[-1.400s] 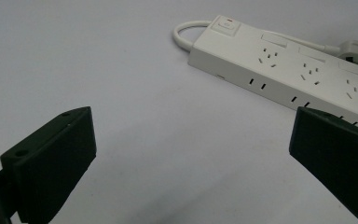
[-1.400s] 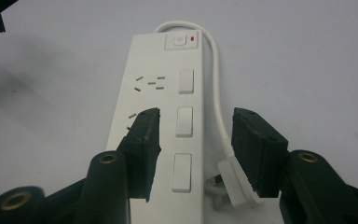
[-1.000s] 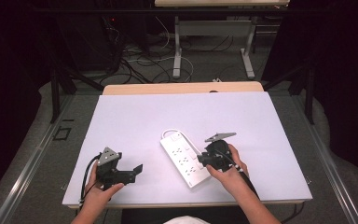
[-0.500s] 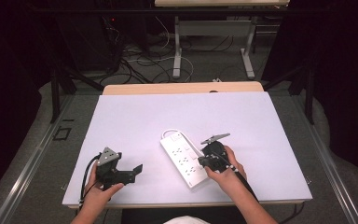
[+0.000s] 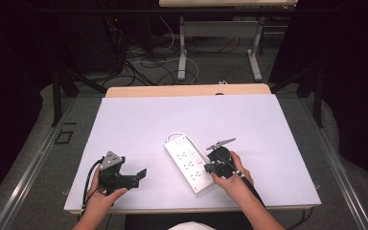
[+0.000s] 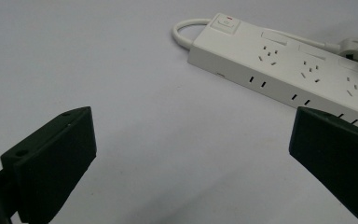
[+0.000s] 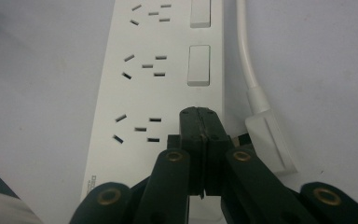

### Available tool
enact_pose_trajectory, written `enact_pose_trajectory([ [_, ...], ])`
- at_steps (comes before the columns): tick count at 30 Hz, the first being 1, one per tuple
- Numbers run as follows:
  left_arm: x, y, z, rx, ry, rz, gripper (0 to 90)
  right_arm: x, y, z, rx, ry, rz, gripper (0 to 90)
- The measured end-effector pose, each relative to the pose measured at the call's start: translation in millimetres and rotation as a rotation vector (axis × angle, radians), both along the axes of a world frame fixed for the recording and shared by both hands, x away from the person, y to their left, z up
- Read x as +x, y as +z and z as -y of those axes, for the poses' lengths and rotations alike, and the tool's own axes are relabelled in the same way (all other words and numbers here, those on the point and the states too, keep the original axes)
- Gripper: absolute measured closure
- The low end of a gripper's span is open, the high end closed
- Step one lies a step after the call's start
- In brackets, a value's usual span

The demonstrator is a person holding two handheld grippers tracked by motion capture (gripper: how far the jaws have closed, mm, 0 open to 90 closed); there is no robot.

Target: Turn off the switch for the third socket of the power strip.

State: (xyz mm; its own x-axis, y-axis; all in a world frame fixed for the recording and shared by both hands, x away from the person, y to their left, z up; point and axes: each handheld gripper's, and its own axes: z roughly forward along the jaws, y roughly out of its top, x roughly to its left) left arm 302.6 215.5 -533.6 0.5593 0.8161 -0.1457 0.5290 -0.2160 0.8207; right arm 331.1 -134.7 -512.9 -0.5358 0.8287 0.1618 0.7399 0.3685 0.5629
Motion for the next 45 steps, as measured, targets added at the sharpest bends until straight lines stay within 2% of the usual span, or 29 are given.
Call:
enact_pose_trajectory([
  [8, 0.1, -0.1, 0.3, 0.000, 0.000, 0.000, 0.5, -0.3, -2.3, 1.1, -0.006, 0.012, -0.010, 90.0],
  [9, 0.1, -0.3, 0.4, -0.001, 0.001, 0.002, 0.5, -0.7, -3.0, -0.5, -0.001, -0.009, -0.019, 90.0],
  [10, 0.1, -0.3, 0.4, -0.001, 0.001, 0.002, 0.5, -0.3, -4.6, 0.3, 0.004, 0.002, -0.004, 90.0],
  [11, 0.1, -0.3, 0.4, -0.001, 0.001, 0.002, 0.5, -0.2, -4.7, 0.5, 0.008, 0.004, -0.008, 90.0],
  [12, 0.1, -0.3, 0.4, -0.002, 0.001, 0.002, 0.5, -0.1, -0.1, 2.4, -0.040, 0.021, -0.053, 90.0],
  [13, 0.1, -0.3, 0.4, -0.001, 0.000, 0.002, 0.5, 0.0, -7.3, -0.3, 0.041, -0.006, 0.019, 90.0],
  [14, 0.1, -0.4, 0.5, 0.000, 0.000, 0.002, 0.5, 0.1, -4.7, 0.8, 0.015, 0.002, -0.011, 90.0],
  [16, 0.1, -0.4, 0.5, -0.001, 0.000, 0.001, 0.5, 0.0, -3.6, 1.1, 0.000, 0.003, -0.021, 90.0],
  [23, -0.1, -0.3, 0.5, 0.002, 0.000, -0.003, 0.5, 0.2, -3.4, 0.6, 0.007, -0.012, -0.040, 90.0],
  [24, -0.1, -0.2, 0.5, 0.002, 0.000, -0.003, 0.5, 0.2, -1.9, 1.2, -0.009, -0.005, -0.056, 90.0],
  [26, -0.2, -0.2, 0.5, 0.003, -0.001, -0.002, 0.5, 0.2, -2.5, 1.2, -0.001, -0.008, -0.052, 90.0],
  [27, -0.1, -0.2, 0.6, 0.003, -0.001, -0.002, 0.5, 0.3, -4.0, 0.9, 0.011, -0.011, -0.035, 90.0],
  [31, -0.1, -0.3, 0.6, 0.004, -0.001, -0.002, 0.5, 0.3, -4.3, 2.2, 0.004, 0.001, -0.027, 90.0],
  [45, -0.3, -0.3, 0.7, 0.005, 0.000, -0.002, 0.5, 0.1, -6.2, 1.4, 0.003, -0.005, -0.046, 90.0],
])
